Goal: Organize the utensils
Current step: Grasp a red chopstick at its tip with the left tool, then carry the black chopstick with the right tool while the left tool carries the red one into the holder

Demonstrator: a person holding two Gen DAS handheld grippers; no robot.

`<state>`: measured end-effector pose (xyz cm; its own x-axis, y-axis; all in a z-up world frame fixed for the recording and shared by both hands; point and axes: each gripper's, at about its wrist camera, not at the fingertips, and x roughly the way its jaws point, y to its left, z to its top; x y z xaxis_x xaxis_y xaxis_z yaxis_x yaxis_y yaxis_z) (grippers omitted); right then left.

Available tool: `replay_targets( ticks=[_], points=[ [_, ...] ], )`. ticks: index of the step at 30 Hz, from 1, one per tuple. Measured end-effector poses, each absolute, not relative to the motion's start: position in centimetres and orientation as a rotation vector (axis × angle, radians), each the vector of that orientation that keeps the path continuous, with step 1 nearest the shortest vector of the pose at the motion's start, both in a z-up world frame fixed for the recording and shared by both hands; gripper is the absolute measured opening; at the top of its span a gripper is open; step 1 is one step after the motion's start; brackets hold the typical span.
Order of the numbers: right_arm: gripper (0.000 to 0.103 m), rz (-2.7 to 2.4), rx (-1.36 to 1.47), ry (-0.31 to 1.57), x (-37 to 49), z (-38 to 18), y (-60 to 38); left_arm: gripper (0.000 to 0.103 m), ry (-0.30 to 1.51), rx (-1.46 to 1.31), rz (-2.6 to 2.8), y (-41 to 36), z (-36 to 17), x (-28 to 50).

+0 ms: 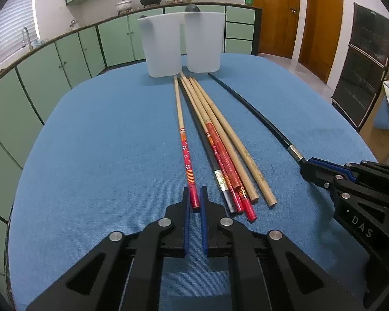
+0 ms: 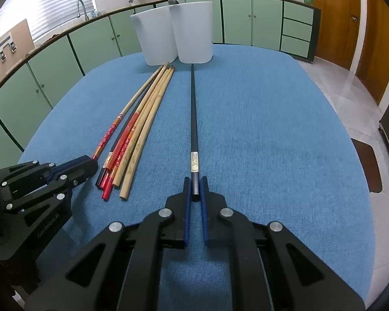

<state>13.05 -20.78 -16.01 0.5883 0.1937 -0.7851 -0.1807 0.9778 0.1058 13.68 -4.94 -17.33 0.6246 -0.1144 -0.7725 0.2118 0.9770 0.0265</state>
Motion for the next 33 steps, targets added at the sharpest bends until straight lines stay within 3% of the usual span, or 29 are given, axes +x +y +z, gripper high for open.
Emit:
replay_targets(
  ticks=[11, 33],
  points=[
    [0.006, 0.244, 0.067, 0.853, 12.5, -13.7, -21.9, 0.006, 0.796, 0.076, -0.195, -2.9, -13.3, 12.6],
    [0.006, 0.335, 0.064, 0.597, 15.2, 0.4, -22.8, 0.006, 0.504, 0.027, -0.255, -0.6, -0.8, 15.3]
  ],
)
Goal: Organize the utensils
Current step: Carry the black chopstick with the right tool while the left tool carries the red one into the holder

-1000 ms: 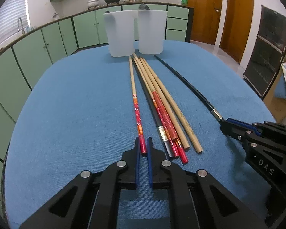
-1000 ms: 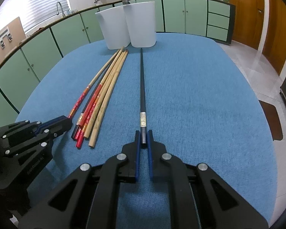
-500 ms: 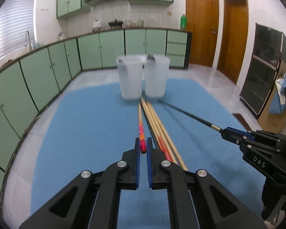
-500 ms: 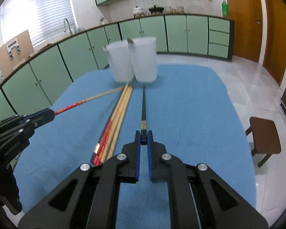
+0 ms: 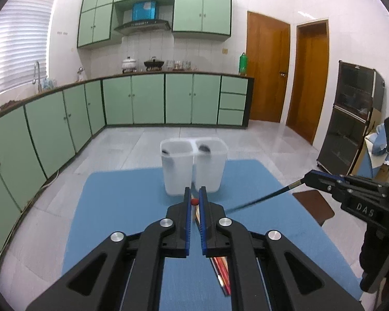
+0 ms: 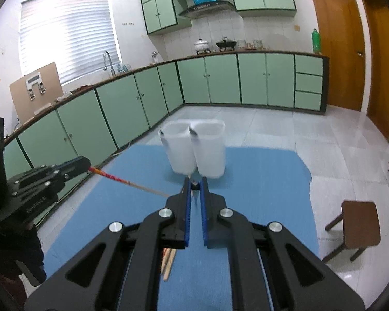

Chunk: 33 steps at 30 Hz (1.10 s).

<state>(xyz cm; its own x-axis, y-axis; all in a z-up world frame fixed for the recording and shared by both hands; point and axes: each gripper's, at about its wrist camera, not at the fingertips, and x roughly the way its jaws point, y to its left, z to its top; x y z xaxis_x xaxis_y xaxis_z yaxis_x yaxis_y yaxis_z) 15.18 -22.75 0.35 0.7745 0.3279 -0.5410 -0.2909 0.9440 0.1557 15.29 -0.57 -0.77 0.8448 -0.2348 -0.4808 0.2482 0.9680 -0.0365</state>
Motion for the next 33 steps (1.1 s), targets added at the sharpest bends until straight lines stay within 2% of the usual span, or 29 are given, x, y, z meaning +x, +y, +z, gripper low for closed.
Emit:
replay_targets(
  ticks=[9, 27, 33],
  points=[
    [0.006, 0.387, 0.046, 0.601, 19.2, 4.2, -22.7, 0.006, 0.492, 0.012, -0.291, -0.5, 1.1, 18.9],
    [0.006, 0.393, 0.051, 0.372, 28.8, 15.8, -24.0, 0.006, 0.229, 0.041, -0.273, -1.6, 11.4, 25.1],
    [0.006, 0.349, 0.065, 0.363, 33.6, 14.2, -24.2, 0.006, 0.254, 0.056, -0.241, -2.5, 9.9, 29.0]
  ],
)
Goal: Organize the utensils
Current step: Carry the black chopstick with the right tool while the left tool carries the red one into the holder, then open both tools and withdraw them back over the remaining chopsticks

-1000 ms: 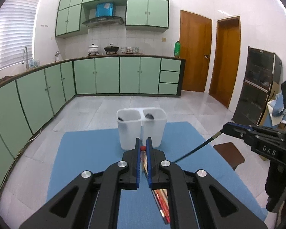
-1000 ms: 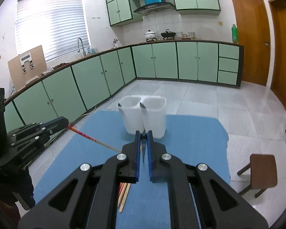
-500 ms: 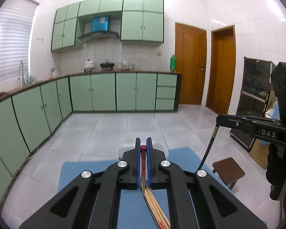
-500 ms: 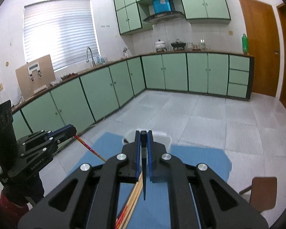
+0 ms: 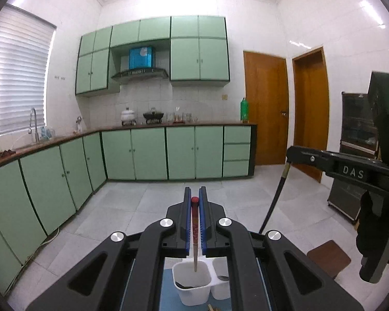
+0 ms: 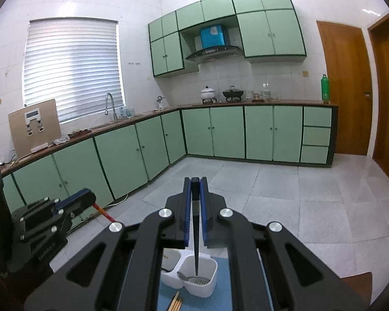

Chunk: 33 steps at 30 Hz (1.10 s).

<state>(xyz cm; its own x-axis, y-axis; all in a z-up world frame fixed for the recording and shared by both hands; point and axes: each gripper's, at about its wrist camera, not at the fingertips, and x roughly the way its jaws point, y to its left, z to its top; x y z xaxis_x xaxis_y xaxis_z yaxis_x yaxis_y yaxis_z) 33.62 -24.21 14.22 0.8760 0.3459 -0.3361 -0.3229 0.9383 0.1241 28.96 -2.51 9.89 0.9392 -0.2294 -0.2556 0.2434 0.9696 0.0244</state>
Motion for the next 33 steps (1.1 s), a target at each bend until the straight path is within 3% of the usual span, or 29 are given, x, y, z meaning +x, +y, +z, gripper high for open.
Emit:
replay_targets(
  ticks=[10, 13, 19, 24, 29, 33],
  points=[
    [0.009, 0.325, 0.054, 0.517, 37.1, 6.4, -21.9, 0.006, 0.400, 0.056, -0.253, -3.5, 4.0, 33.4],
    [0.013, 0.319, 0.043, 0.534, 36.6, 5.5, -21.6, 0.014, 0.424, 0.052, -0.252, -3.1, 3.1, 33.4],
    [0.045, 0.284, 0.084, 0.494, 34.0, 6.0, -23.2, 0.040, 0.411, 0.024, -0.238, -1.8, 3.5, 31.1],
    [0.069, 0.262, 0.104, 0.469, 30.0, 5.7, -24.7, 0.053, 0.400, 0.008, -0.220, -0.6, 3.6, 27.9],
    [0.084, 0.244, 0.109, 0.487, 25.7, 3.3, -25.4, 0.067, 0.428, -0.003, -0.203, 0.3, 1.5, 24.3],
    [0.088, 0.221, 0.105, 0.549, 22.4, -0.4, -25.6, 0.071, 0.505, 0.011, -0.197, 0.3, -1.6, 21.8]
  ],
)
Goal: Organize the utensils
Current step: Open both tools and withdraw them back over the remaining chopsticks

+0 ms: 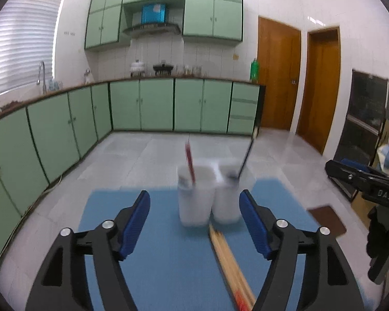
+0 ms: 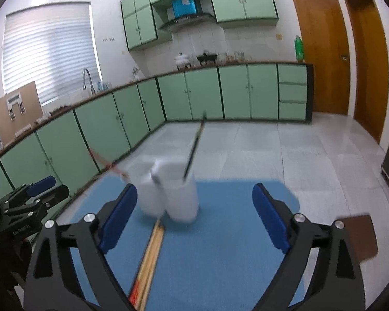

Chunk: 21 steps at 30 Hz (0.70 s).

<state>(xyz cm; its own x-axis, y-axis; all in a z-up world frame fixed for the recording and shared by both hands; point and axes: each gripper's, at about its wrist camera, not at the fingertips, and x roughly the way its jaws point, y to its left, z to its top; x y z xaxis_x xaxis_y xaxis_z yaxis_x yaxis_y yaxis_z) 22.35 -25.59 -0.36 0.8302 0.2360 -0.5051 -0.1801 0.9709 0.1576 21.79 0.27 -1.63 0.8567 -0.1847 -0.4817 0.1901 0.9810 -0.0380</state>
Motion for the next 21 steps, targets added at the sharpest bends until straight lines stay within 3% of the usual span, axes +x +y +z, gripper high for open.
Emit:
replay_targets(
  ticks=[10, 21],
  points=[
    [0.089, 0.208, 0.082, 0.755, 16.1, -10.3, -22.7, 0.072, 0.740, -0.001, -0.165, 0.2, -11.7, 17.5],
    [0.089, 0.235, 0.078, 0.875, 12.8, -14.7, -19.3, 0.073, 0.870, 0.005, -0.130, 1.0, -17.0, 15.2]
  ],
)
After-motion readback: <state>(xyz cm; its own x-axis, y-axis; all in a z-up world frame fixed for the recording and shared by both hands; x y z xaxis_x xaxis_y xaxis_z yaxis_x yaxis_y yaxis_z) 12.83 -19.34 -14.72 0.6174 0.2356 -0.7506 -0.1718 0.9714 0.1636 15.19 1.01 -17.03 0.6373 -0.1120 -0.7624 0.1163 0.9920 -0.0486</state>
